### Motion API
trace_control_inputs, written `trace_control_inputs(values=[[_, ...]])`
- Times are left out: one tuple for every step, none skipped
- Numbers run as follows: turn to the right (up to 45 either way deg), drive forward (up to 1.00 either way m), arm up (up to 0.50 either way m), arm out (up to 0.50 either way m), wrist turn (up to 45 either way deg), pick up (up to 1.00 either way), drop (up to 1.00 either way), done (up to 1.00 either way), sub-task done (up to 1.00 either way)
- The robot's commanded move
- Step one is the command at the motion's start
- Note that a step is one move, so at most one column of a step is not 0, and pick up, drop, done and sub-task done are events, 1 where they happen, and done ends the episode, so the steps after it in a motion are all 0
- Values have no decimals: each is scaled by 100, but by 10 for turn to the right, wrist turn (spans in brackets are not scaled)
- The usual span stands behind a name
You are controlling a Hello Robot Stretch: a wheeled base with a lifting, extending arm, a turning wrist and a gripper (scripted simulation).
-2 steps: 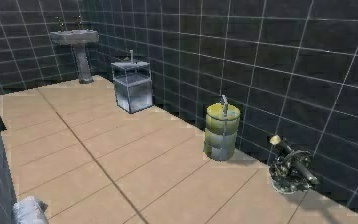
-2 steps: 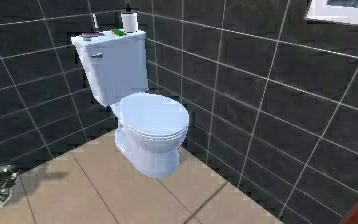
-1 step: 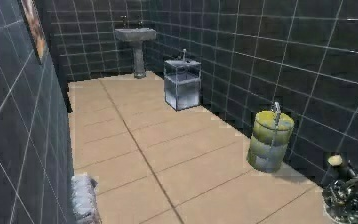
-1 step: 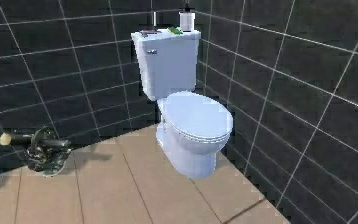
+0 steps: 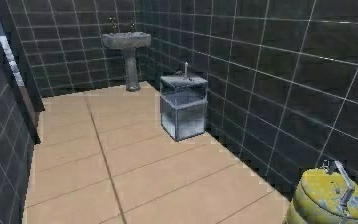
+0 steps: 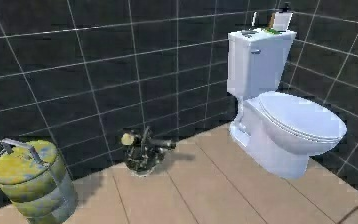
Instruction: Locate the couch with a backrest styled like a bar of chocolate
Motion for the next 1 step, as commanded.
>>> trace_control_inputs(values=[[-270, 0, 0, 0, 0, 0, 0, 0, 0]])
